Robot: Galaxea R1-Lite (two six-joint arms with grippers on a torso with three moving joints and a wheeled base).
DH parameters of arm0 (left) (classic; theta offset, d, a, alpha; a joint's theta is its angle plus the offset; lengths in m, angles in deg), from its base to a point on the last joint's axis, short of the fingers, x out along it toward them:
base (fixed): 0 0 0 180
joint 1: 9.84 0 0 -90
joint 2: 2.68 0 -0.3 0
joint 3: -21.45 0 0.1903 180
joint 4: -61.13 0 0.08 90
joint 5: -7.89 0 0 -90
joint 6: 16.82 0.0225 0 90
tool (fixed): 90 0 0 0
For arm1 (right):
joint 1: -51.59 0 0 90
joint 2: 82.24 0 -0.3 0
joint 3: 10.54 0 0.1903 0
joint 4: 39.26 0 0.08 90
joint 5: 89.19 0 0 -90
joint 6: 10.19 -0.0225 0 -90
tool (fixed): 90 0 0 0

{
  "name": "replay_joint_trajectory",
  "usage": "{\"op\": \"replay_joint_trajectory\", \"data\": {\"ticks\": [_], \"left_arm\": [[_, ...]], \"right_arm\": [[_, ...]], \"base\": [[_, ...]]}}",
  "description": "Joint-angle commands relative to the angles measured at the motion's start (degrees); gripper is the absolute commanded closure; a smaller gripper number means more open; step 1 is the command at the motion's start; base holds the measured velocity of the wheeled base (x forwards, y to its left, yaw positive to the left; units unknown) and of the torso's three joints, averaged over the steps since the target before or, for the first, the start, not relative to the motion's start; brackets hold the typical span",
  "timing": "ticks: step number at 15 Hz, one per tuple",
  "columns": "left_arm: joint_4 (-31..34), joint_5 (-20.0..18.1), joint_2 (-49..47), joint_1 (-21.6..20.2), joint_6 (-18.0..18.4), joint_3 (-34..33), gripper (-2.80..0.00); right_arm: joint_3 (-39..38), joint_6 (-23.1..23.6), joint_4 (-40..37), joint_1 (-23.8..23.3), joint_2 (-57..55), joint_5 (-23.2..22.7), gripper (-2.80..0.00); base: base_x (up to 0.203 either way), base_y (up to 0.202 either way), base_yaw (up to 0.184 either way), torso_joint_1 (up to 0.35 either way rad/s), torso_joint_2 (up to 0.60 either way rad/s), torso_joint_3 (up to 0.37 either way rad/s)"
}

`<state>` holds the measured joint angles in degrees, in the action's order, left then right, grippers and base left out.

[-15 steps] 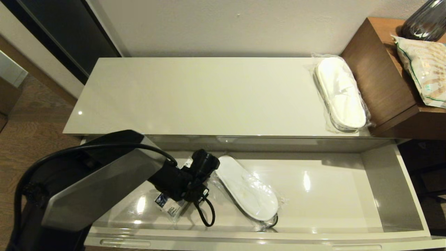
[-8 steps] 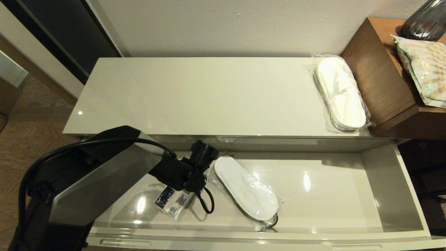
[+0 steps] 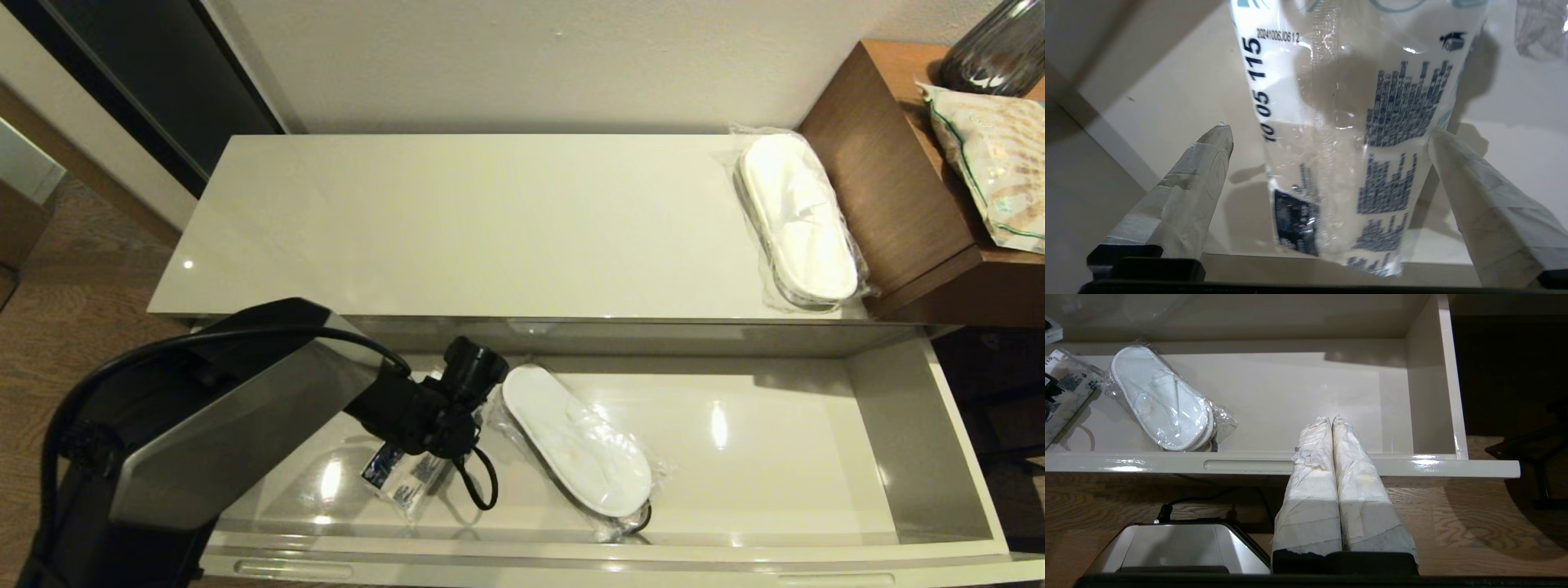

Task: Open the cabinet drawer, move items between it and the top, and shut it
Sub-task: Take out the tissue from the drawer

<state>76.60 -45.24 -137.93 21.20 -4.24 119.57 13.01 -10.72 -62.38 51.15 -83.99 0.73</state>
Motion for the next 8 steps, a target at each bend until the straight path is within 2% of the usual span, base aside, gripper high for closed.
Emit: {"op": "replay_joint_trajectory", "data": {"ticks": [1, 3, 5, 6, 8], "left_arm": [[-0.3, 0.5, -1.1, 0.0, -2.0, 0.6, -2.80], [-0.3, 0.6, -1.4, 0.0, -4.6, 0.3, -2.80], [-0.3, 0.9, -1.6, 0.0, -5.2, 0.4, -2.80], [-0.3, 1.4, -3.1, 0.1, -8.3, 0.8, -2.80], [-0.4, 3.0, -4.9, 0.0, -11.7, 1.0, -2.80]], "right_arm": [[0.0, 0.0, 0.0, 0.0, 0.0, 0.0, 0.00], [0.0, 0.0, 0.0, 0.0, -0.1, 0.0, 0.00], [0.0, 0.0, 0.0, 0.0, 0.0, 0.0, 0.00], [0.0, 0.0, 0.0, 0.0, 0.0, 0.0, 0.00], [0.0, 0.0, 0.0, 0.0, 0.0, 0.0, 0.00]], "base": [[0.000, 0.000, 0.000, 0.000, 0.00, 0.000], [0.000, 0.000, 0.000, 0.000, 0.00, 0.000], [0.000, 0.000, 0.000, 0.000, 0.00, 0.000], [0.000, 0.000, 0.000, 0.000, 0.00, 0.000], [0.000, 0.000, 0.000, 0.000, 0.00, 0.000]]}}
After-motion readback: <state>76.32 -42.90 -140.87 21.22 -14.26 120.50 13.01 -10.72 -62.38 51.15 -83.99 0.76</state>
